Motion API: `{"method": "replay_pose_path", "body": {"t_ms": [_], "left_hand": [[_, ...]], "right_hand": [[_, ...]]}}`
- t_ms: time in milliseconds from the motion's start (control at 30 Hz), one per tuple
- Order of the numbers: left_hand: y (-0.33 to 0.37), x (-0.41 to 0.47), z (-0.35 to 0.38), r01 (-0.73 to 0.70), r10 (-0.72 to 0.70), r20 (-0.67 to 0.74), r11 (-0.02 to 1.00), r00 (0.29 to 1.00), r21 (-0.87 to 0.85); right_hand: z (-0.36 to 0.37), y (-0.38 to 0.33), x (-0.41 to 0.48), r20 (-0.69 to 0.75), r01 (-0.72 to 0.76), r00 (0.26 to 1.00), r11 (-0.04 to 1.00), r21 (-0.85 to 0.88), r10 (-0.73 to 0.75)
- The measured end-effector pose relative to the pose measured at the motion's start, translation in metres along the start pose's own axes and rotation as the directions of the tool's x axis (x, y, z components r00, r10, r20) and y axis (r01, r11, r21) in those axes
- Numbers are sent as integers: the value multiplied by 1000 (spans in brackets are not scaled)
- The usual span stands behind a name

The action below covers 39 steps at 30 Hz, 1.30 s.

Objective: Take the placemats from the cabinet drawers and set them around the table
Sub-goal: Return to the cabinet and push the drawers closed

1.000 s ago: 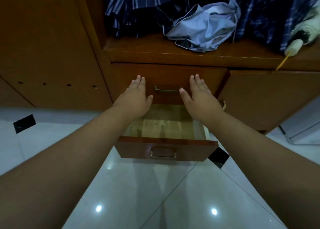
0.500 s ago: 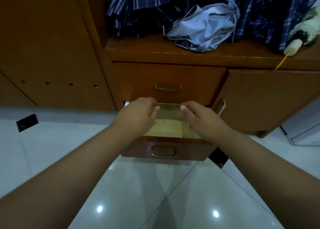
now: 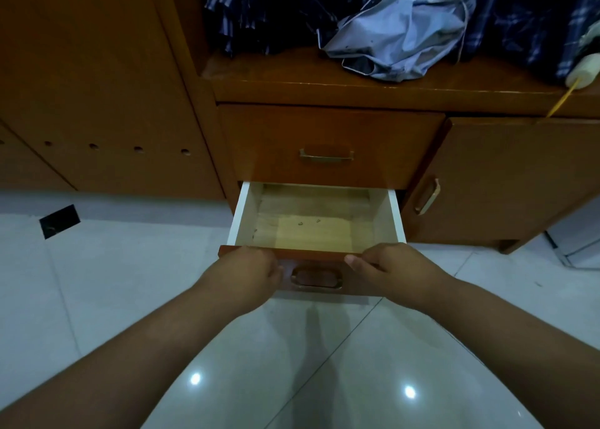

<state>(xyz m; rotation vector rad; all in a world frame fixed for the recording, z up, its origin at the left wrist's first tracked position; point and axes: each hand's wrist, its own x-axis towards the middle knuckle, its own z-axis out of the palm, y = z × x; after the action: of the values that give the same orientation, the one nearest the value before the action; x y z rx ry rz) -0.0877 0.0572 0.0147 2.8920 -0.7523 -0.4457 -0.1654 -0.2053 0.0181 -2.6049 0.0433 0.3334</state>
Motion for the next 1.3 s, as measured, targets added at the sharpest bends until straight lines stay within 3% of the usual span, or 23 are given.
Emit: {"method": "replay_pose_path", "body": {"t_ms": [100,267,767,1000,1300], "left_hand": [[-8,1,9,-14,12,-29,998,1000,-69],[-16,6,25,-31,15,-115,989,993,-144],[-29,47,69,-34,28,-83,997,996,-72],[-19,80,70,17,-26,-69,991,997,-131],[-20,128,63,20,-39,-105,984,994,-179]], "right_hand": [[4,7,3,-47,-66,997,998,-20,65],[13,14,10,-126,-95,990,970,-226,67],[55,34,40,-82,-108,991,993,-48,104],[55,44,69,-102,-102,990,990,-93,93],[56,41,112,-160,-142,976,989,45,147]]}}
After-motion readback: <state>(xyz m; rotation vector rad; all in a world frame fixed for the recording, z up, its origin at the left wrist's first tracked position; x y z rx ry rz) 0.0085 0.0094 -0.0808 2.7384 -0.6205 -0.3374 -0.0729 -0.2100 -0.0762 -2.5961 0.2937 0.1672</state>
